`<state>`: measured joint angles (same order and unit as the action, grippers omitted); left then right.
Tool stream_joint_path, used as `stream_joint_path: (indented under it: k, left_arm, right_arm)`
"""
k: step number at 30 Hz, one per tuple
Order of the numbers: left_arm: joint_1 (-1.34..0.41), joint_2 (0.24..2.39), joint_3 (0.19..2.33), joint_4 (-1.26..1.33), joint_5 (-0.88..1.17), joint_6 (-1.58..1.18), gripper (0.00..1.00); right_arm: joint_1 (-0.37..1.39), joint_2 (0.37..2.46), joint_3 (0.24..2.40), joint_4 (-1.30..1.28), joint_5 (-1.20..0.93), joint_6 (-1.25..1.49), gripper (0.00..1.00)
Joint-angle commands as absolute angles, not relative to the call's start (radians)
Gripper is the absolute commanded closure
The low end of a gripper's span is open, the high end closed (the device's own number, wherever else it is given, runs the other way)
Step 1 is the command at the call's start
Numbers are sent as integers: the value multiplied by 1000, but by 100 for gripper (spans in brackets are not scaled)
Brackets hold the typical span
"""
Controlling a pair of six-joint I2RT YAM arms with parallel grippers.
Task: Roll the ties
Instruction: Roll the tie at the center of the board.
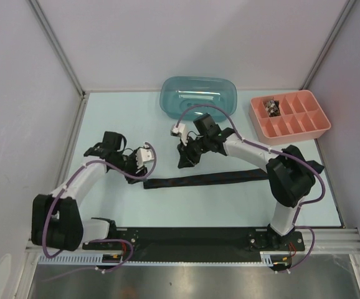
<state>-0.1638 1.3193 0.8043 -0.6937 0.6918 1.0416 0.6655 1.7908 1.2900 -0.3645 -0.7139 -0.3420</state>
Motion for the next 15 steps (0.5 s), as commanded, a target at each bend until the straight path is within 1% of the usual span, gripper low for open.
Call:
stream_joint_path:
  k: [1,4,5,7,8,11,12,15]
  left_arm:
    - [-153,1235,749,-755,758,1161,35]
    - [-147,1239,721,-735,747,1170,29]
    - [-144,1242,715,-724,752,1170,27]
    - [-141,1249,706,-713,756,1178,27]
    - [-141,1250,695,-700,755,1181,26]
    - [-143,1252,672,-669,724,1198,26]
    - [-143,1255,673,-666,719,1201,25]
    - [-143,1278,680,-655,698,1206,25]
  right_arm:
    - [729,1876,1350,-291,-703,-244,73]
    - [750,1920,1396,-282,-742,-169,78]
    - [755,1927,1400,-270,-762,-87,79]
    - [764,1945,1391,-220,-811,-5,80]
    - [768,1956,1387,-198,-821,96,80]
    - [787,2000,1385,-115,-844,224,84]
    - [793,2009,1382,-59,-851,311,85]
    - [799,2052,1382,39,-861,435,86]
